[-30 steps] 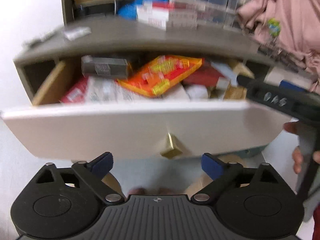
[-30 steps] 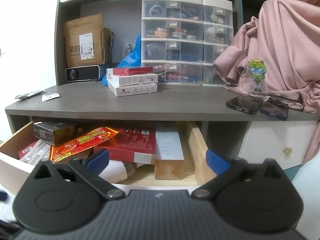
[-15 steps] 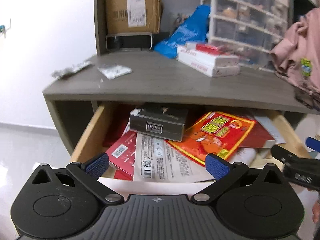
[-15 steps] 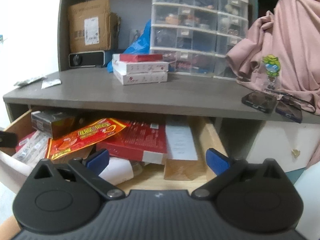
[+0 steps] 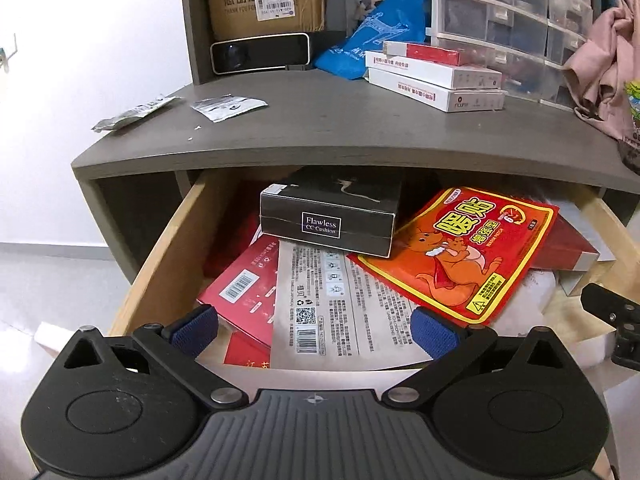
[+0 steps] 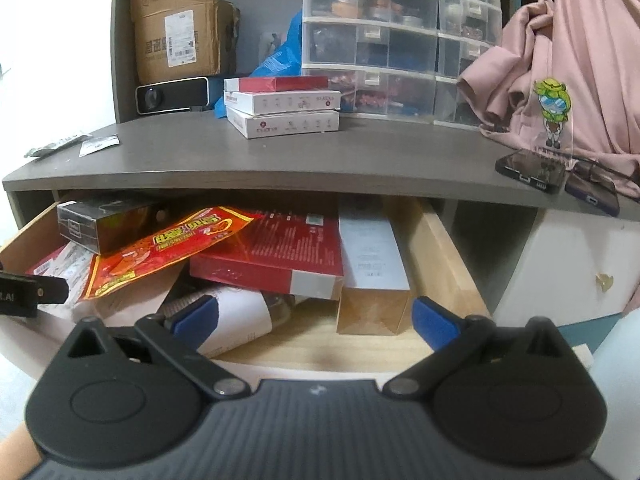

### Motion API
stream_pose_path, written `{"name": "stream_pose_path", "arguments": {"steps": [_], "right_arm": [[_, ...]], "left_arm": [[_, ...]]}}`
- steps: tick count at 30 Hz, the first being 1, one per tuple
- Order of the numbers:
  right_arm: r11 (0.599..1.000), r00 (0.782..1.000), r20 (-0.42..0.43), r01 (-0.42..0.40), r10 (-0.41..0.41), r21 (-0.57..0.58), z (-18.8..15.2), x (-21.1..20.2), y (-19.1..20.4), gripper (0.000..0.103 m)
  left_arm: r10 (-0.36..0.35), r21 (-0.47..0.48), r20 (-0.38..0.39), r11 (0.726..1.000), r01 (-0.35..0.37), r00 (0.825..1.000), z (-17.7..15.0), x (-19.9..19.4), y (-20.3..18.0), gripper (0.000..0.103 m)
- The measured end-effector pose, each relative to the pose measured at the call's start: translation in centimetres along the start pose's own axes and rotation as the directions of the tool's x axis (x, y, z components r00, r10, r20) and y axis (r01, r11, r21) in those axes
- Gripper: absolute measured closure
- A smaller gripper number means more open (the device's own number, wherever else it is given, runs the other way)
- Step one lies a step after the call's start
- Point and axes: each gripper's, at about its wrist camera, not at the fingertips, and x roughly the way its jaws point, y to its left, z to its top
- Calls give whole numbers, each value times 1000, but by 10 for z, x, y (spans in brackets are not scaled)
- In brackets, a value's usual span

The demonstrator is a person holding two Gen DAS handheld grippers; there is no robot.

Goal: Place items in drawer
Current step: 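Open the left gripper and back it away from the drawer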

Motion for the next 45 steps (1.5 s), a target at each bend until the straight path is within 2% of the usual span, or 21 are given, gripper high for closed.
{"name": "stream_pose_path", "arguments": {"steps": [11,14,25,36,40,45], "right_arm": [[999,999,-22,-32,33,28,-4,-7,-6,0],[999,1000,-19,-25,26,27,-6,-11,-6,0],[1000,1000,-20,-14,14,28,-5,-15,-8,0],[1000,998,-64,-4,5,18,0,-16,-3,0],[1000,997,-80,0,1,14,2,-16,-1,0],[1000,995,-100,4,-3,8,4,-16,1,0]], "left_arm": [[-13,-2,-6,1000,13,1000,-5,-4,4,0],[-31,-4,-1,1000,31,1000,-8,-4,5,0],[-27,-2,16,1000,27,1000,-11,-7,5,0],[-56,-2,6,998,56,998,-8,-15,10,0],[-82,-46,-22,996,81,996,-2,-16,15,0],[-81,-60,1,995,81,997,9,-20,19,0]]}}
